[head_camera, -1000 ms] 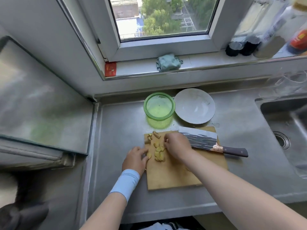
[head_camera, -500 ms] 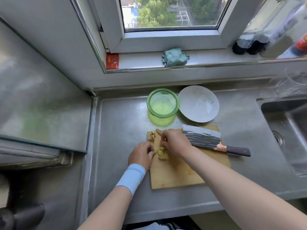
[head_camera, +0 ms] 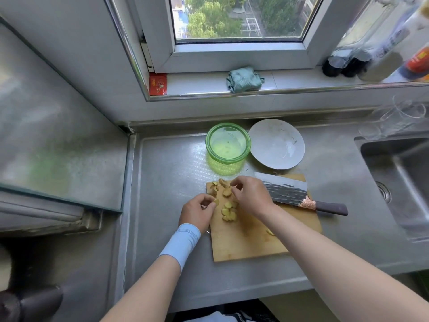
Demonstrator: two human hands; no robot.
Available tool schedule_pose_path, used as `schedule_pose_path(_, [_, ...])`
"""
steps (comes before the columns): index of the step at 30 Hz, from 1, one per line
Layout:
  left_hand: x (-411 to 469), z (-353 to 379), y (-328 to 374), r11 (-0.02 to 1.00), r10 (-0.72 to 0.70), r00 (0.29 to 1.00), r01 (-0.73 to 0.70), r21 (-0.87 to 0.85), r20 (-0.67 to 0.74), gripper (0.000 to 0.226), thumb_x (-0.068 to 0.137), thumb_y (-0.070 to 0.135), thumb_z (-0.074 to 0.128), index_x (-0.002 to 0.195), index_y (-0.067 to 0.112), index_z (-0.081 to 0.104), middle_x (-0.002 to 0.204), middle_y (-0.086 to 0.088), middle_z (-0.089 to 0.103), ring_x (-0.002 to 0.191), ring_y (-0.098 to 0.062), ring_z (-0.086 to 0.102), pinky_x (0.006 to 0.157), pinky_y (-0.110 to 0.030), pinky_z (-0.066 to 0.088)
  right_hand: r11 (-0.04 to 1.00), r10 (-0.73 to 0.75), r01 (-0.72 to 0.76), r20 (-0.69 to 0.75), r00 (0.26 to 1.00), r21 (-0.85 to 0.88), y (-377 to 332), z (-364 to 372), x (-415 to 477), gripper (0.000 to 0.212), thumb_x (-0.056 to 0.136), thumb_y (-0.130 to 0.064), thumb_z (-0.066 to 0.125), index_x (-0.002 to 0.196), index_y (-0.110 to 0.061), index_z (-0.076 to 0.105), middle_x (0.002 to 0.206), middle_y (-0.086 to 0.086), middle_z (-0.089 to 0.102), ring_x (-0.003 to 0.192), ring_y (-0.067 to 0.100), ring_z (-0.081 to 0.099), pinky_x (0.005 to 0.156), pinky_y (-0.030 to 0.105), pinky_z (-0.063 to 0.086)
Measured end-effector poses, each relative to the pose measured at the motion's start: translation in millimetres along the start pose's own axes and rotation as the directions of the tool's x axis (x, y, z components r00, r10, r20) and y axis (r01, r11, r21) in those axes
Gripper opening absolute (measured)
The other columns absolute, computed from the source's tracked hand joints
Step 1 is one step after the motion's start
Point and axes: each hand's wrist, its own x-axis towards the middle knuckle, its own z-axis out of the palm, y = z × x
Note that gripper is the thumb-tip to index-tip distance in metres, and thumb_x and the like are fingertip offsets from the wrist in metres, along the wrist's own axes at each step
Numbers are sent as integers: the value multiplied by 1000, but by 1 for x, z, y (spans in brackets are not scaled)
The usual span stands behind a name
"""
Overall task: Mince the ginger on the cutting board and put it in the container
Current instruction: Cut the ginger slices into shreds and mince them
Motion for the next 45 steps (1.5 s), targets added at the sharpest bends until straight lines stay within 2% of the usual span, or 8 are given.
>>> schedule_pose_path(5, [-4,3,19,972,24,1000,-26,-232,-12,10,82,19,78,83,25,70,81,5,72,76,-8,65,74,-15,51,899,55,-150,235,970,411,-15,-14,-24,8,90,-21,70,87,-19,77,79,3,73,54,8,56,50,20,44])
schedule_pose_path(12, [-11,42,64,968,227,967,-210,-139,115,14,86,19,74,87,32,71,82,15,70,75,5,62,76,-14,49,716,266,-304,156,951,629,23,-66,-48,3,90,-11,72,92,-9,73,76,4,72,53,18,60,45,27,41])
schedule_pose_path(16, [-21,86,74,905,337,897,-392,164,287,19,85,22,74,102,30,73,97,16,69,77,-4,57,80,-19,47,748,382,-375,107,918,547,78,-92,-69,7,90,-9,68,92,-14,73,82,7,72,49,17,57,44,25,41])
schedule_pose_path(19, [-31,116,72,796,365,825,-517,314,433,31,86,27,74,116,25,70,111,4,63,99,-14,57,90,-25,45,799,425,-430,112,898,421,113,-96,-87,11,87,-8,68,89,-16,75,76,2,72,47,18,58,42,24,39])
schedule_pose_path(23, [-39,147,66,739,304,828,-517,432,471,45,84,37,73,127,26,64,127,1,52,123,-19,43,101,-32,39,844,428,-438,102,898,310,143,-85,-98,12,83,-12,76,77,-22,74,63,-7,70,44,18,58,45,18,41])
schedule_pose_path(28, [-41,161,62,721,315,847,-507,472,428,42,81,40,75,121,29,67,117,4,53,117,-17,43,98,-28,38,871,384,-401,115,916,283,154,-71,-97,15,81,-21,79,70,-29,72,75,-11,72,49,6,57,62,23,47])
schedule_pose_path(35, [-46,167,61,716,380,852,-517,469,359,31,79,36,78,109,27,74,100,6,54,103,-18,48,85,-28,40,943,302,-307,55,952,126,152,-66,-94,11,84,-25,74,93,-24,79,101,-6,76,99,10,65,87,22,46])
schedule_pose_path(45, [-57,167,56,739,393,871,-489,463,293,26,81,31,77,106,25,76,94,9,56,94,-12,45,72,-20,28,943,307,-317,96,947,101,150,-55,-97,12,85,-26,70,93,-22,78,101,-2,75,100,17,66,89,24,49])
